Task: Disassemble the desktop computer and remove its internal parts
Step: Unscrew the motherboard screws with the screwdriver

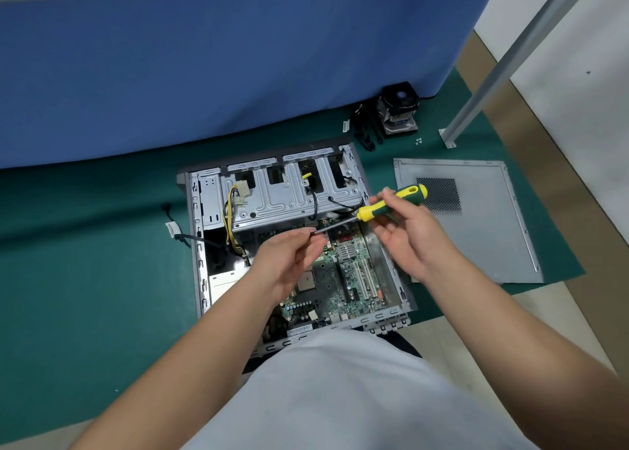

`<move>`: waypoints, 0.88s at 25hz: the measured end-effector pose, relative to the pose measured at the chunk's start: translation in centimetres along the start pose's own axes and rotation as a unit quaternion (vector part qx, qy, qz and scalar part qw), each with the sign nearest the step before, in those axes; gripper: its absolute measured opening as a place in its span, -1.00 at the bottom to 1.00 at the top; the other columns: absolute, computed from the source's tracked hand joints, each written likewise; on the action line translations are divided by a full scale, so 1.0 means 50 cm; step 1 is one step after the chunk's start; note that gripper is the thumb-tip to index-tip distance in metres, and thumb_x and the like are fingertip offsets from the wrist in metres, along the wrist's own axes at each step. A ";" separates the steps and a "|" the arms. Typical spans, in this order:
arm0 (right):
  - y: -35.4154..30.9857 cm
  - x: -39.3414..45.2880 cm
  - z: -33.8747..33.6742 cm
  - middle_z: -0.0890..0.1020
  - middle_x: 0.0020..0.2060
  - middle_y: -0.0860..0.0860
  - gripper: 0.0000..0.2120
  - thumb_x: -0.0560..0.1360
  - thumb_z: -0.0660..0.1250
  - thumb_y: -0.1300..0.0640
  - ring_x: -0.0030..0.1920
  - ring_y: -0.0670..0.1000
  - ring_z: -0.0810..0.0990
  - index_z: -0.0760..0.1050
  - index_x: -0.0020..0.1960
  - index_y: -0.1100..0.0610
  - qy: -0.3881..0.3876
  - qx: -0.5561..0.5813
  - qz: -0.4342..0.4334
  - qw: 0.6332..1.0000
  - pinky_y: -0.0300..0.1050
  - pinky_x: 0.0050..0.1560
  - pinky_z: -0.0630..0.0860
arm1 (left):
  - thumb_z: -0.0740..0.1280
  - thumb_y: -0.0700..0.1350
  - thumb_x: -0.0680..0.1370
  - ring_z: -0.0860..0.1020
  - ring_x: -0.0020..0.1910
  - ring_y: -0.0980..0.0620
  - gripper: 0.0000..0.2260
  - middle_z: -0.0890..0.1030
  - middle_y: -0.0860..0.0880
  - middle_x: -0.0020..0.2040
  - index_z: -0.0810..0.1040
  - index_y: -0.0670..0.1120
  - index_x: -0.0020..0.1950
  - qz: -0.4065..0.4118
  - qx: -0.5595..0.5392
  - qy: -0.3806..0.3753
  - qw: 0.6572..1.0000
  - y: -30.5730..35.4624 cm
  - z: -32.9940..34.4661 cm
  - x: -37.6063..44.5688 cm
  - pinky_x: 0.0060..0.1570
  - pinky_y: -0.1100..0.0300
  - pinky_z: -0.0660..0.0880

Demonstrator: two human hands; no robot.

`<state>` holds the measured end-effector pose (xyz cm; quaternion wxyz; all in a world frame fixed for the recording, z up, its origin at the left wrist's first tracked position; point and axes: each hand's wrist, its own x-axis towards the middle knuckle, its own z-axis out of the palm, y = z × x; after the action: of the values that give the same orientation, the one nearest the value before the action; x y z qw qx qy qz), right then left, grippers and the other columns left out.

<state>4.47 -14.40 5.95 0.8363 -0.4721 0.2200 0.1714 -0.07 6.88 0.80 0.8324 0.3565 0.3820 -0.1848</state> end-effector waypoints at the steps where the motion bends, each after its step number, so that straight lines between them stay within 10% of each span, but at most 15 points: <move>1: -0.015 0.002 0.009 0.68 -0.04 0.16 -0.82 0.55 0.41 0.21 0.07 0.10 0.66 0.52 0.12 0.24 -0.005 0.004 -0.028 1.000 -0.02 0.14 0.62 | 0.30 -0.32 0.65 0.73 -0.01 -0.06 -0.83 0.72 -0.27 0.03 0.61 -0.32 0.20 0.017 0.034 0.002 0.999 0.004 0.002 0.002 -0.13 0.23 0.65; 6: -0.071 0.007 0.069 0.65 -0.16 0.09 -0.90 0.43 0.38 0.27 -0.21 0.03 0.58 0.54 -0.17 0.08 -0.051 -0.201 -0.173 0.963 -0.05 -0.13 0.56 | 0.32 -0.38 0.62 0.73 -0.06 -0.01 -0.82 0.73 -0.22 0.01 0.66 -0.26 0.16 0.073 0.126 -0.036 0.989 0.031 0.031 -0.003 -0.07 0.27 0.63; 11: -0.057 0.046 0.088 0.59 -0.36 -0.14 -0.90 0.43 0.46 0.23 -0.38 -0.16 0.49 0.59 -0.13 0.07 -0.081 -0.510 -0.152 0.843 -0.17 -0.23 0.41 | 0.43 -0.34 0.55 0.74 -0.08 -0.08 -0.85 0.72 -0.28 0.00 0.58 -0.27 0.10 0.092 0.143 -0.109 0.979 0.054 0.073 -0.007 -0.15 0.25 0.65; 22: -0.053 0.112 0.036 0.71 -0.23 -0.06 -0.91 0.45 0.56 0.05 -0.23 -0.15 0.60 0.65 -0.12 -0.05 -0.112 -0.534 -0.120 0.830 -0.16 -0.10 0.52 | 0.38 -0.40 0.58 0.73 -0.09 -0.17 -0.82 0.68 -0.38 -0.03 0.53 -0.26 0.16 0.099 0.240 -0.111 0.959 0.100 0.138 0.038 -0.13 0.17 0.68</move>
<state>10.89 -13.71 5.69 0.4869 -0.8452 -0.0590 0.2124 7.54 5.15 4.73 0.7735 0.5591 0.1946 -0.2264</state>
